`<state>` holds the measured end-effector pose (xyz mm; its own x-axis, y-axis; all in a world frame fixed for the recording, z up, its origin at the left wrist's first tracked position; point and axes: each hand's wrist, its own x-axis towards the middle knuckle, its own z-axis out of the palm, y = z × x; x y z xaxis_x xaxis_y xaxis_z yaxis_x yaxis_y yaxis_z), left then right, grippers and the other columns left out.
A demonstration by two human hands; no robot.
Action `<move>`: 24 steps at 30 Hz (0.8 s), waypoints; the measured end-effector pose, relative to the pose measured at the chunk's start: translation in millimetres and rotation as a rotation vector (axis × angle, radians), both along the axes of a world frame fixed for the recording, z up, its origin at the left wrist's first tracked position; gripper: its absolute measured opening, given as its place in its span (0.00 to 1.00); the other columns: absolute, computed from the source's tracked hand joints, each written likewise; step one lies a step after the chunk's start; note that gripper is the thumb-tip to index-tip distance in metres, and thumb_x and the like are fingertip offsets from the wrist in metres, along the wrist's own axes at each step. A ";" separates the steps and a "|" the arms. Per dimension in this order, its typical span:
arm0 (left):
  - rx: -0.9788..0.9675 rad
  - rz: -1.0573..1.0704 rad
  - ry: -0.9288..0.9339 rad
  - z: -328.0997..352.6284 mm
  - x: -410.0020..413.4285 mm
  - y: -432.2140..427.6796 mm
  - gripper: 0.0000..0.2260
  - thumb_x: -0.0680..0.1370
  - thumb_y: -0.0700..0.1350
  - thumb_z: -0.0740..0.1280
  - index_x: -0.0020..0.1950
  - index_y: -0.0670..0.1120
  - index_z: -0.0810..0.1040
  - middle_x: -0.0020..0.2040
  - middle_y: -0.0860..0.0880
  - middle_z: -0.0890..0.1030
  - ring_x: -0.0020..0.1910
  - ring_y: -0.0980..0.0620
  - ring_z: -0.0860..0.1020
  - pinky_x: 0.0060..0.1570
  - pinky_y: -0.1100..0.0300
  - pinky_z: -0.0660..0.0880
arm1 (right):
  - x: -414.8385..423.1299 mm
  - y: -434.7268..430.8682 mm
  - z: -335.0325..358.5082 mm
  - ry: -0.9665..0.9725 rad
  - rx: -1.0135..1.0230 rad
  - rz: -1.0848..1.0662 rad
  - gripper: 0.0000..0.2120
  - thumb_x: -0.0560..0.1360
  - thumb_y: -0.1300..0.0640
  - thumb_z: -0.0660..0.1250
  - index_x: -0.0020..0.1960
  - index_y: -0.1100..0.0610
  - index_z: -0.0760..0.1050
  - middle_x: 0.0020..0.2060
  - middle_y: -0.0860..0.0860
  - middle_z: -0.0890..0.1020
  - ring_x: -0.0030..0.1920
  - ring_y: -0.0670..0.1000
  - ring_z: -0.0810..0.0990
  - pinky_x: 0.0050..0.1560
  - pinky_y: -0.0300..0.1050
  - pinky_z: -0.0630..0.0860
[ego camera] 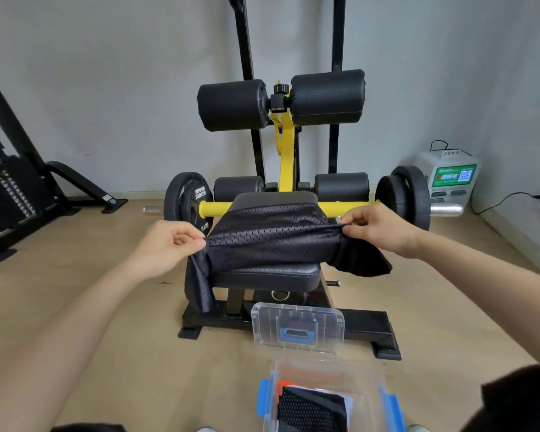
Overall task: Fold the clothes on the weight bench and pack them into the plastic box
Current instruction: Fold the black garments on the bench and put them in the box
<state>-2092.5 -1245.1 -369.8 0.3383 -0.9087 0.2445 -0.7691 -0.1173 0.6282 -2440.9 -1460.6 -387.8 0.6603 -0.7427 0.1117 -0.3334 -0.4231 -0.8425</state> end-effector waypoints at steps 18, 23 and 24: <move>-0.239 0.456 -0.238 -0.2 36.1 -142.7 0.03 0.79 0.51 0.68 0.48 0.56 0.82 0.40 0.59 0.80 0.46 0.53 0.80 0.44 0.55 0.77 | 95.7 -113.1 14.3 0.055 -0.458 -0.298 0.08 0.79 0.57 0.65 0.53 0.56 0.82 0.48 0.51 0.84 0.51 0.53 0.80 0.56 0.52 0.77; -0.126 0.475 -0.241 -23.7 46.3 -161.0 0.05 0.78 0.48 0.69 0.49 0.58 0.83 0.44 0.58 0.83 0.50 0.51 0.81 0.46 0.55 0.77 | 100.8 -127.8 -6.7 0.105 -0.409 -0.269 0.08 0.79 0.59 0.66 0.55 0.55 0.81 0.50 0.51 0.84 0.53 0.52 0.81 0.58 0.49 0.77; -0.063 0.456 -0.230 -28.9 48.4 -161.2 0.06 0.78 0.47 0.70 0.49 0.59 0.83 0.47 0.57 0.85 0.52 0.50 0.81 0.48 0.54 0.78 | 99.6 -127.3 -12.4 0.131 -0.392 -0.240 0.09 0.78 0.59 0.67 0.57 0.55 0.81 0.52 0.52 0.84 0.54 0.52 0.81 0.60 0.49 0.77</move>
